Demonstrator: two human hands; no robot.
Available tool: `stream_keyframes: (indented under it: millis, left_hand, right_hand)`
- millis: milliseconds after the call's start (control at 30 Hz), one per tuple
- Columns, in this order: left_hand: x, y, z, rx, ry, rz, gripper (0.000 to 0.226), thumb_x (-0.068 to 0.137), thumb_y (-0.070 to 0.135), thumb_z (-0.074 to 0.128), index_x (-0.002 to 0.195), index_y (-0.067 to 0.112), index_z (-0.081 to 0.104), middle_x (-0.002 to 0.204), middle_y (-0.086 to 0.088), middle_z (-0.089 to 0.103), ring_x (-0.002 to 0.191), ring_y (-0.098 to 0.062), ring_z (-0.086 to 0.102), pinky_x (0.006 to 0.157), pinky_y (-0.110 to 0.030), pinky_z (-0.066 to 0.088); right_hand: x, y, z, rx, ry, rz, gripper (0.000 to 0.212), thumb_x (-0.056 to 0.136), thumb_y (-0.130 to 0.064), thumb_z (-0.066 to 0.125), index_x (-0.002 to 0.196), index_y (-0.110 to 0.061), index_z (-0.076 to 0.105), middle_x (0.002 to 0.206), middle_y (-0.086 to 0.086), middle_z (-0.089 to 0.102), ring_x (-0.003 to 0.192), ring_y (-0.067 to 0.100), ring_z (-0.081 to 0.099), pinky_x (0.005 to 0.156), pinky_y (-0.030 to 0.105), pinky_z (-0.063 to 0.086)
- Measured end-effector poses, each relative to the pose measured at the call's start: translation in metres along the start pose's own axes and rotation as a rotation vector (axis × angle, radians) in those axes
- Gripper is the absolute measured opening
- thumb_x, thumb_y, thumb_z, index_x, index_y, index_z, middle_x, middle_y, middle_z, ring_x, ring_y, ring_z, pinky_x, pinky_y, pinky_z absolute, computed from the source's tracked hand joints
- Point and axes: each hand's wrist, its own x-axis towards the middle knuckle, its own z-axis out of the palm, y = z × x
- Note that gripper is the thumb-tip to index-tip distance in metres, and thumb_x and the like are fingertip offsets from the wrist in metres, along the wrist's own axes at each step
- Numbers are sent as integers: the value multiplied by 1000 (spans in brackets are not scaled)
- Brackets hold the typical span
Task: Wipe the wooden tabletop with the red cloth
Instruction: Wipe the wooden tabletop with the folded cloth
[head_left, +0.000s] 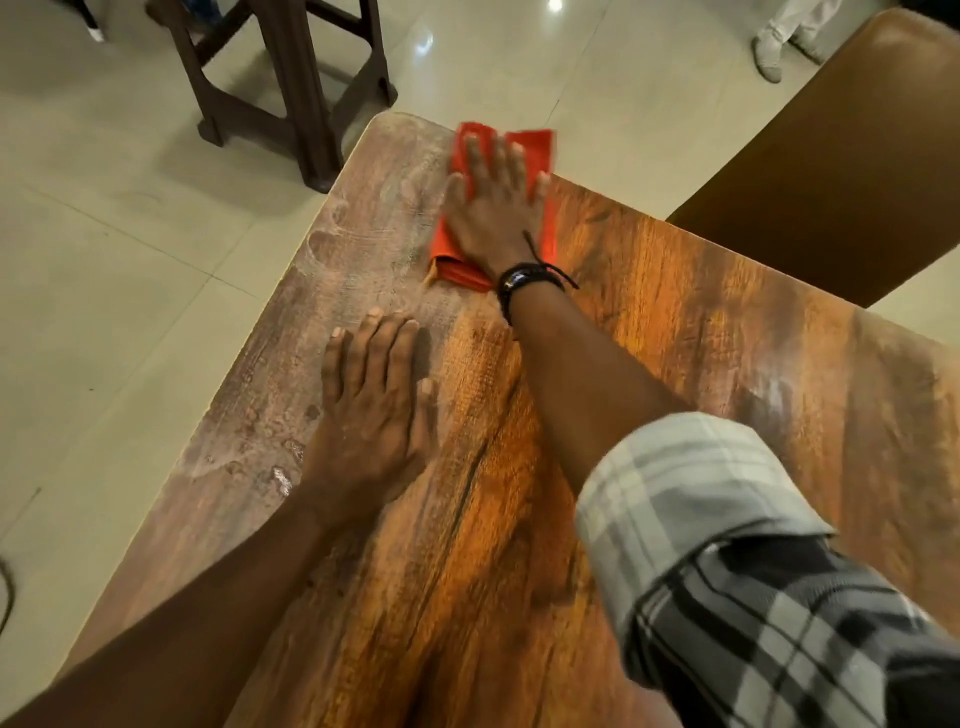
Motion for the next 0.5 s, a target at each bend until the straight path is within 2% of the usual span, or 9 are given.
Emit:
stream_keyframes:
  millis: [67, 200, 333, 500]
  left_hand:
    - [-1, 0, -1, -16, 24, -27, 57, 99, 32, 31, 146, 0, 37, 150, -18, 39, 146, -33, 28, 118, -57, 18]
    - [-3, 1, -1, -43, 61, -24, 54, 99, 31, 34, 144, 2, 40, 150, -17, 40, 146, -32, 28, 117, -58, 18]
    - [-5, 2, -7, -173, 96, -89, 49, 99, 29, 35, 142, 6, 41, 148, -13, 40, 145, -28, 29, 119, -56, 16]
    - [-6, -4, -11, -359, 127, -171, 44, 101, 27, 38, 139, 5, 44, 145, -14, 45, 139, -29, 37, 116, -52, 27]
  right_hand:
    - [4, -28, 6, -9, -17, -96, 56, 107, -45, 21, 160, -31, 6, 169, -1, -2, 155, 20, -3, 124, 50, -7]
    - [-20, -27, 9, 8, -23, -142, 55, 107, -44, 24, 159, -32, 11, 169, -3, 3, 155, 18, 0, 124, 48, -6]
    - [-109, -21, 24, 42, 46, -156, 54, 106, -44, 28, 158, -33, 19, 168, -3, 10, 155, 17, 6, 124, 48, -1]
    - [-226, -11, 37, 2, 103, -86, 56, 103, -48, 25, 158, -35, 23, 167, -6, 14, 155, 12, 8, 124, 47, 7]
